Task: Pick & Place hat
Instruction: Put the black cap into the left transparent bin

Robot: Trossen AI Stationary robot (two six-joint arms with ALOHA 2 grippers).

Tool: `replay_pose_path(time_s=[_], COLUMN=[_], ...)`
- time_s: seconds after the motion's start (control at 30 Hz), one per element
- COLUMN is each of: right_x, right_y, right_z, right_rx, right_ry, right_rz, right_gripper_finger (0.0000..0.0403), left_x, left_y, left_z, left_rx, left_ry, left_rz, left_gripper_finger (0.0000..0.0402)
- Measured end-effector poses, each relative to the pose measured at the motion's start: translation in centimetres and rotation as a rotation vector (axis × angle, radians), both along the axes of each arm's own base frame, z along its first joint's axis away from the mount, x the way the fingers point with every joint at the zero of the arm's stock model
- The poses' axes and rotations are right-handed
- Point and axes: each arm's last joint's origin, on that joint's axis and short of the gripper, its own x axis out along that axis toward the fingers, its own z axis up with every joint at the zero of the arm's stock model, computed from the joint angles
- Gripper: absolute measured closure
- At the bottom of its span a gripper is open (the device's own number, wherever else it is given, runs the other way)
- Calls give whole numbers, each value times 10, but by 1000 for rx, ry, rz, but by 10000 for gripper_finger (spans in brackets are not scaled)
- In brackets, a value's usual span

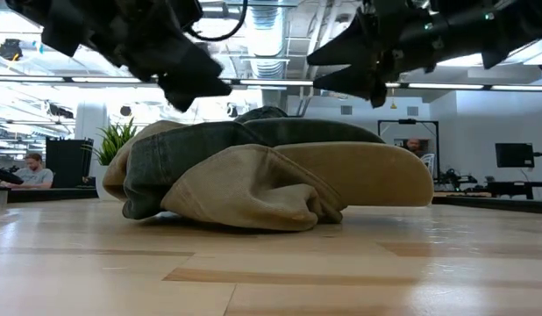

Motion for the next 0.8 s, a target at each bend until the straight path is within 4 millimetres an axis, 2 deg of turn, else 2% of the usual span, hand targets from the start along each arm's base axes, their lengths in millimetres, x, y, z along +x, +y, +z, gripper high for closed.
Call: replay_pose_path(time_s=[0.17,0.4,0.63,0.8], right_x=[20,44,45,38], right_y=[16,60,89,105], right_z=[-7,-3,1,-2], right_rx=[-118,-266,-393,-412], right_ry=[20,55,295,314], right_rz=[102,281,210,227], right_gripper_finger=[163,163,197,243], left_x=[-1,1,2,3], left_y=[-1,-5,-3,-1], left_z=[-1,5,5,5], left_rx=[-24,-17,-1,-24], left_ry=[86,80,80,80], left_rz=[-35,-54,-58,-41], left_gripper_finger=[238,238,238,238])
